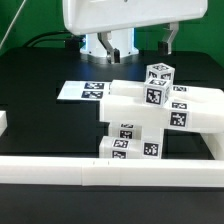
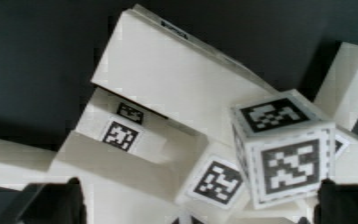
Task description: Assemble chair
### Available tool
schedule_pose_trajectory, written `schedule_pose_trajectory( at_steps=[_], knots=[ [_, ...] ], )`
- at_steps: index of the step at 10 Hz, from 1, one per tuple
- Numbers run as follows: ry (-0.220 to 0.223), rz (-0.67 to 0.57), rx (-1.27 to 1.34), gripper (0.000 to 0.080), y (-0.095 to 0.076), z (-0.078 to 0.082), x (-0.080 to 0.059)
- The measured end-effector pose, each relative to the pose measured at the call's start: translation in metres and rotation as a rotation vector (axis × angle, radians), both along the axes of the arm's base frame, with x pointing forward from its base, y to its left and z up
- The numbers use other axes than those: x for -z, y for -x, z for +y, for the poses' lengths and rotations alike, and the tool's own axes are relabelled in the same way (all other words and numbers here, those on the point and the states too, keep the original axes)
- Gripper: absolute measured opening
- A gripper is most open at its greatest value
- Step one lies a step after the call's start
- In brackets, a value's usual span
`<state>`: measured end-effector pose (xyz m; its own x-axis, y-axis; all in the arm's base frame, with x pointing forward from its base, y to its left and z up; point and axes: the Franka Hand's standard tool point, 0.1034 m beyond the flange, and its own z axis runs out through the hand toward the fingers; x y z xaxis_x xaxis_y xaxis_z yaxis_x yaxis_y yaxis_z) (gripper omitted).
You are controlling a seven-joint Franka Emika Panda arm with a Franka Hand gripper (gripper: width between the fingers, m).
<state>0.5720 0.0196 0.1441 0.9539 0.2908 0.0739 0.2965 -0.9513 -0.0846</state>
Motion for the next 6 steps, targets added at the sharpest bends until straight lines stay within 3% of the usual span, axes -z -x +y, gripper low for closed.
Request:
schedule_pose_trajectory(
  at_steps=[1, 3, 6],
  knots=[
    [0.008, -0.006, 0.006, 0.0648, 0.0, 0.003, 0.0],
    [0.022, -0.009, -0.028, 0.0648, 0.003, 0.031, 0.003],
    [0.026, -0.008, -0.033, 0.0648, 0.004, 0.032, 0.011]
  ],
)
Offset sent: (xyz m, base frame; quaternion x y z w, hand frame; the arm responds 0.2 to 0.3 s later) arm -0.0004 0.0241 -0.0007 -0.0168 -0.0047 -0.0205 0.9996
